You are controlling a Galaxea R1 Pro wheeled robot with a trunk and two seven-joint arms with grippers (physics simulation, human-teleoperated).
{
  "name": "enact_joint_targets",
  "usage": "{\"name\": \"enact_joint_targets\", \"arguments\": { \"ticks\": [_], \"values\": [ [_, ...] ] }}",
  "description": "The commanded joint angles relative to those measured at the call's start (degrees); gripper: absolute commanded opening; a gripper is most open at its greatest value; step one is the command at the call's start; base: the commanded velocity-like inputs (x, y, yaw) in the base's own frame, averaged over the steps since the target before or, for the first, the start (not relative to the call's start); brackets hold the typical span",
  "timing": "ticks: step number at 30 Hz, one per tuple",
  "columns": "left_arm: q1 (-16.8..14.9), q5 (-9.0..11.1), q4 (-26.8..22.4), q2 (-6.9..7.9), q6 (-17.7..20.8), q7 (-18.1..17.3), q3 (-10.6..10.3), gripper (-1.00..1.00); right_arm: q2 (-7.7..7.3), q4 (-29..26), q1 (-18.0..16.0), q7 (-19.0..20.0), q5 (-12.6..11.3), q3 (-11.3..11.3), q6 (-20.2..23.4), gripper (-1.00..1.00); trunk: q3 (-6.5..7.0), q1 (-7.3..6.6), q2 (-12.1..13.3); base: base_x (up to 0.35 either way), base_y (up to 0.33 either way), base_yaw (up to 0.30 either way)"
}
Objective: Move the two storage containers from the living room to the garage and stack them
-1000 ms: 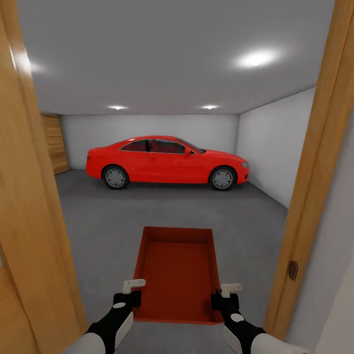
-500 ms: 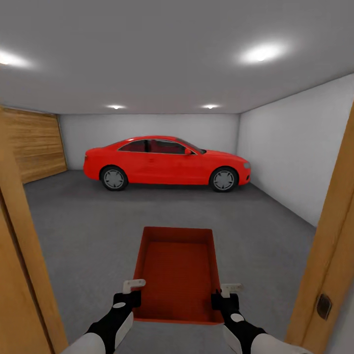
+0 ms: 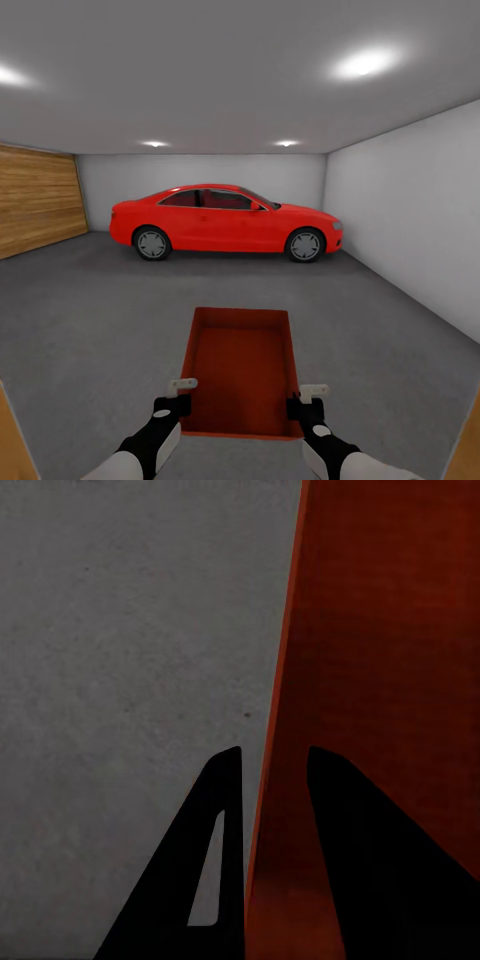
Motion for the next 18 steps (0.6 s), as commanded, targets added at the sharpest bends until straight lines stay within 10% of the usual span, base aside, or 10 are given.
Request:
{"name": "enact_joint_targets", "arguments": {
  "ticks": [1,18],
  "values": [
    [-0.08,-1.02,-1.32,1.64,-3.20,0.53,3.13,-1.00,0.00,0.08,-0.01,-0.03,-0.53,-2.46,-0.10,-1.00,-0.10,0.04,-0.07,0.321,0.000,0.000],
    [-0.09,-1.02,-1.32,1.66,-3.20,0.54,3.13,-1.00,0.00,0.08,-0.02,-0.01,-0.53,-2.49,-0.10,-1.00,-0.10,0.04,-0.07,0.321,0.000,0.000]
  ]
}}
